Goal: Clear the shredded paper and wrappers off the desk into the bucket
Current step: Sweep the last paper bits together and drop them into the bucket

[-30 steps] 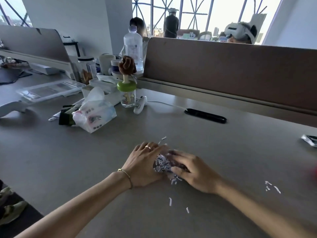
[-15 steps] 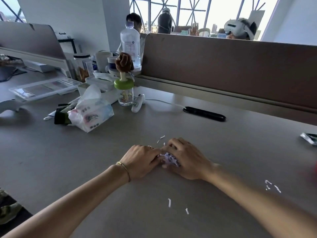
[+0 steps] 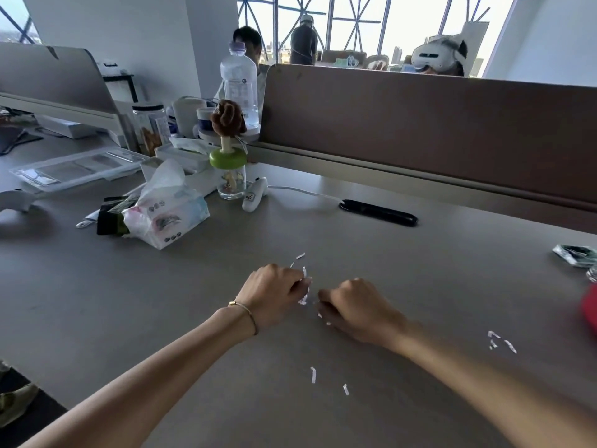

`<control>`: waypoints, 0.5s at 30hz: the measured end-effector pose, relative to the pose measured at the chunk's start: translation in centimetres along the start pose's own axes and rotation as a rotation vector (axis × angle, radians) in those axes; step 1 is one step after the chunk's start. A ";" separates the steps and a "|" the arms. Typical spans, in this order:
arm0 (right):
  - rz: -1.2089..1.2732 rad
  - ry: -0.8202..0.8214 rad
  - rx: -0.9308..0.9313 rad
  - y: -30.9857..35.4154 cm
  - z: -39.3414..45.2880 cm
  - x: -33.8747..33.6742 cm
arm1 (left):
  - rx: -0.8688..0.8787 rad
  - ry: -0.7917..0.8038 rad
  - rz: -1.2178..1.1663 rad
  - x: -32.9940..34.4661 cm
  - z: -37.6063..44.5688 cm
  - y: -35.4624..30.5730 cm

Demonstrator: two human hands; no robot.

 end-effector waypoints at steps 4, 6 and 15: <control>0.363 -0.171 0.336 -2.2 0.0 -1.6 | -0.138 0.004 -0.258 0.2 1.4 -2.0; 0.448 -0.243 0.434 -3.5 -0.1 -3.0 | -0.179 -0.013 -0.338 0.2 2.4 -3.4; 0.642 -0.462 0.768 -8.6 -2.2 -12.7 | -0.102 -0.011 -0.558 -0.2 9.5 -15.0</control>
Point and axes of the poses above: each hand's wrist, its own z-axis towards the middle knuckle, its own x-axis out of the palm, y = z × x, the point moved 3 cm from there along z, towards the middle knuckle, and after that the axes turned 8 degrees about -y, right-handed, at the moved point
